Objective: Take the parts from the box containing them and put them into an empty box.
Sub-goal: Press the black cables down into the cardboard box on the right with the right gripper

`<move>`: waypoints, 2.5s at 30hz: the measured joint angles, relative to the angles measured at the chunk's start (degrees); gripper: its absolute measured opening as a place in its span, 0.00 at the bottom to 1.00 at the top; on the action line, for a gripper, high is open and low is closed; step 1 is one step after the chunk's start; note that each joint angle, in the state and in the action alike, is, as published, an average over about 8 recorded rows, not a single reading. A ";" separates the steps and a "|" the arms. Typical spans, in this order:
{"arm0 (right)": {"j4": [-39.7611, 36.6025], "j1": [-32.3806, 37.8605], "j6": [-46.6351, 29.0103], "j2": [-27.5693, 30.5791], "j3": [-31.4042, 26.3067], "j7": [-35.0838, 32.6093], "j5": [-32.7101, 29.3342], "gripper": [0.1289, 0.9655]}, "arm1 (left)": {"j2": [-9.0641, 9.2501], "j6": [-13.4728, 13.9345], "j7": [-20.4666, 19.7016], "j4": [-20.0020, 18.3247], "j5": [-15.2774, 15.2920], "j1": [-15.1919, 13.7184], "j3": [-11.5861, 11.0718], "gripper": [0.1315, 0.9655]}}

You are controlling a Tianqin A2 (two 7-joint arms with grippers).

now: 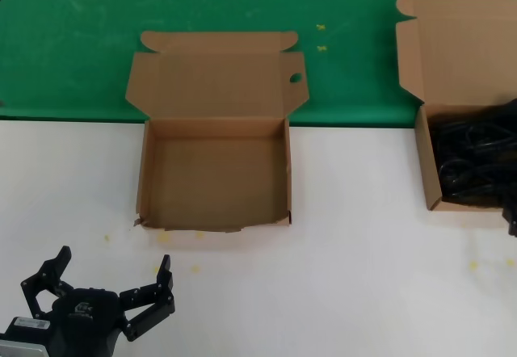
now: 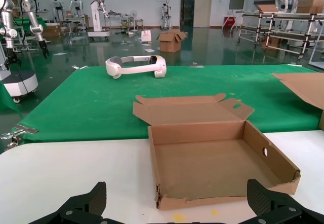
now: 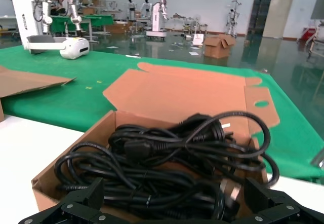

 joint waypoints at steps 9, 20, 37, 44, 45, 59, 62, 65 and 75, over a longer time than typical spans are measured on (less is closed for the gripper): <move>-3.16 0.10 0.01 -0.86 0.97 -1.63 0.85 1.00 | 0.00 0.00 0.00 0.00 0.00 0.00 0.00 1.00; -4.87 1.06 -0.18 -0.82 1.05 -3.29 0.81 0.99 | 0.00 0.00 0.00 0.00 0.00 0.00 0.00 1.00; -4.98 1.24 -1.08 -1.12 1.33 -2.83 1.01 0.79 | 0.00 0.00 0.00 0.00 0.00 0.00 0.00 1.00; -4.85 1.21 -1.41 -1.22 1.36 -2.68 1.03 0.64 | 0.00 0.00 0.00 0.00 0.00 0.00 0.00 1.00; -4.83 1.20 -1.46 -1.24 1.37 -2.65 1.04 0.61 | 0.00 0.00 0.00 0.00 0.00 0.00 0.00 1.00; -4.26 0.99 -2.06 -1.39 1.43 -2.28 1.10 0.31 | 0.00 0.00 0.00 0.00 0.00 0.00 0.00 1.00; -3.58 0.75 -2.15 -1.43 1.43 -2.01 1.11 0.23 | 0.00 0.00 0.00 0.00 0.00 0.00 0.00 1.00; -2.29 0.29 -2.19 -1.46 1.36 -1.46 1.09 0.19 | 0.00 0.00 0.00 0.00 0.00 0.00 0.00 1.00; 11.44 -5.03 0.69 -2.10 0.23 4.98 0.49 0.07 | 0.00 0.00 0.00 0.00 0.00 0.00 0.00 1.00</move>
